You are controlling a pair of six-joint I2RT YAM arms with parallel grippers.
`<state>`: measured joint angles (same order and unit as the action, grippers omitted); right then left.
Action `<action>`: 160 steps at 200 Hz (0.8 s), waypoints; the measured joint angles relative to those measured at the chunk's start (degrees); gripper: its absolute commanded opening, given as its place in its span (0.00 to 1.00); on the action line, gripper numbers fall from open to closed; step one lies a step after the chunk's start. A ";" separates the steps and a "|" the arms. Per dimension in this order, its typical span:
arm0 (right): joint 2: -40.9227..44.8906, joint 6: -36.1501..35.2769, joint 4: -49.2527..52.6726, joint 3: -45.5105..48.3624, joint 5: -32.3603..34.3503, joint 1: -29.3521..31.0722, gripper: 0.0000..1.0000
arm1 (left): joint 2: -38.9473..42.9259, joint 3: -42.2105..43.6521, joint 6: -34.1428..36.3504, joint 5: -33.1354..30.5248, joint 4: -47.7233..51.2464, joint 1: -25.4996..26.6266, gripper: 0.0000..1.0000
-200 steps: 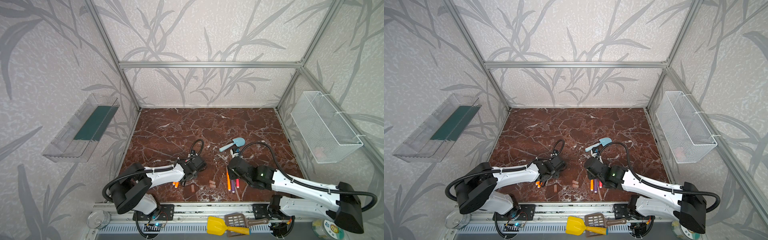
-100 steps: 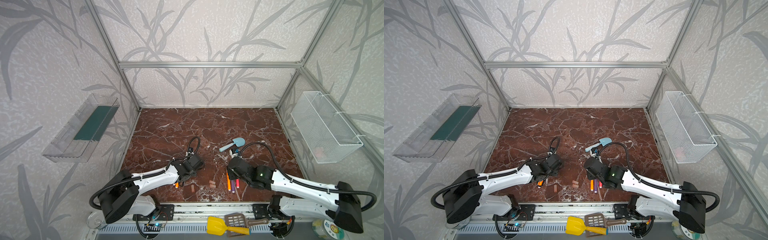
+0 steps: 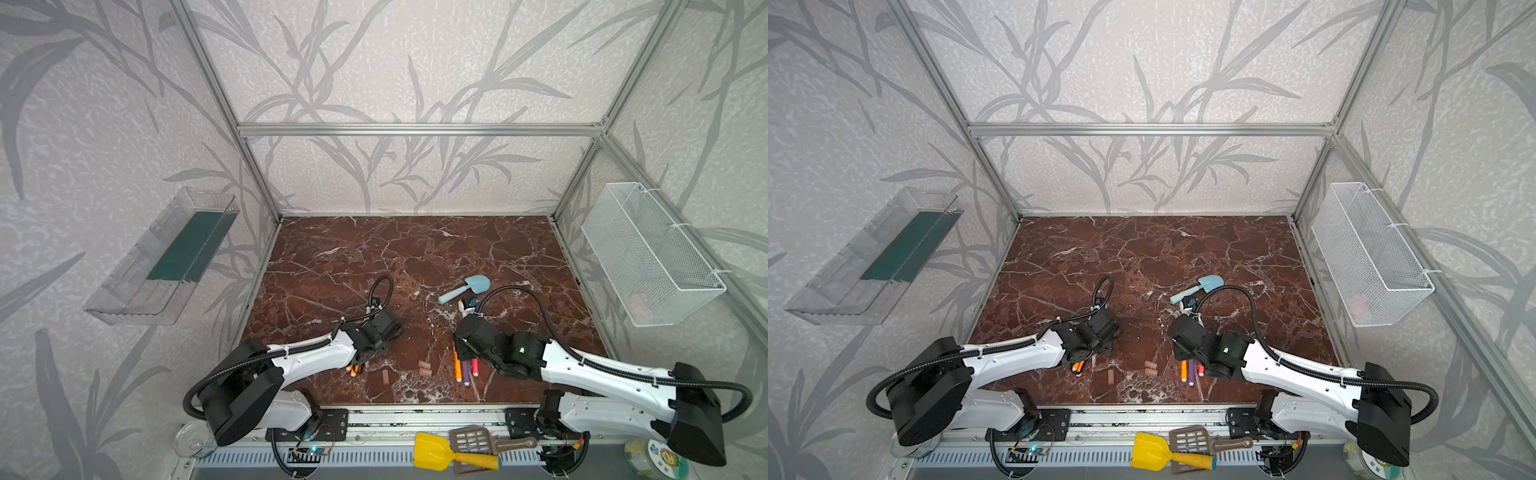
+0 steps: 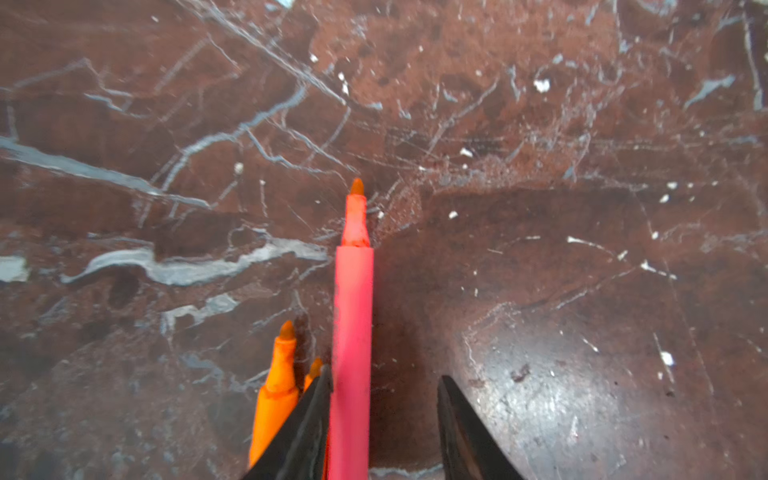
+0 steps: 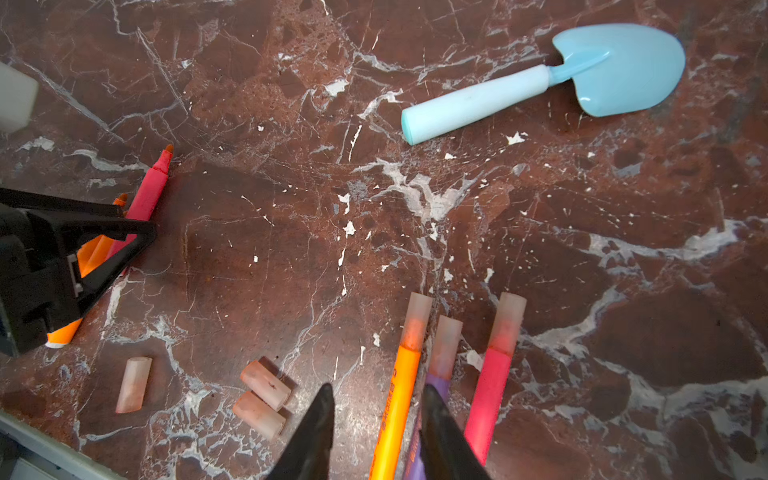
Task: Insert the pens into the pen caps
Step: 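Move the left gripper to the pink marker and close on it, then lift the pink marker upright with the left gripper while the right gripper approaches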
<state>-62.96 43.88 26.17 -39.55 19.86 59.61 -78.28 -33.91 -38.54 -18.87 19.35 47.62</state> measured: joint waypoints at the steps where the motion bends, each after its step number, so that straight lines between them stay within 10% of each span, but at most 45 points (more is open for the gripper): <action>1: 0.00 0.02 0.00 0.00 0.00 0.00 0.35 | -0.07 0.00 0.00 0.02 -0.02 0.00 0.44; 160: 4.85 1.01 -3.91 4.02 -1.46 0.00 0.39 | -5.01 -2.45 0.83 3.32 -2.27 -0.72 0.13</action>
<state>-58.11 44.88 22.26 -35.53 18.39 59.61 -83.29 -36.36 -37.71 -15.55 17.08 46.89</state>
